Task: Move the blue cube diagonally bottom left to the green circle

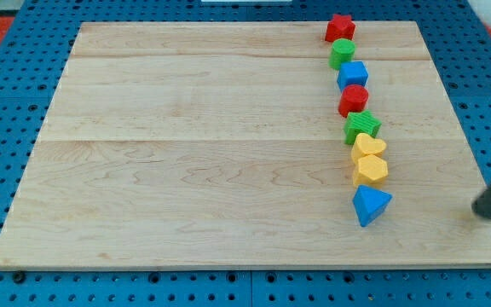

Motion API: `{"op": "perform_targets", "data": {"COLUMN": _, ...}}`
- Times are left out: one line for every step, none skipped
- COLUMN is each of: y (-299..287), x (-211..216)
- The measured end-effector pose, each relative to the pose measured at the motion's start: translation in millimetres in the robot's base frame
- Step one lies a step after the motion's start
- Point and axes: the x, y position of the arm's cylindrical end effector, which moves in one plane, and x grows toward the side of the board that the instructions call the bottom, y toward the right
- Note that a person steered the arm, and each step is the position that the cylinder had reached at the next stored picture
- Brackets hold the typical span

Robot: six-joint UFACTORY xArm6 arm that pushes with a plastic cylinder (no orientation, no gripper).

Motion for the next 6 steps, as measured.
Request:
{"op": "perform_targets", "data": {"y": 5, "x": -94}}
{"op": "perform_targets", "data": {"y": -15, "x": -173}}
{"op": "perform_targets", "data": {"y": -46, "x": -191}}
{"op": "perform_targets", "data": {"y": -108, "x": -185}}
{"op": "perform_targets", "data": {"y": -166, "x": -209}}
{"op": "perform_targets", "data": {"y": -232, "x": -232}}
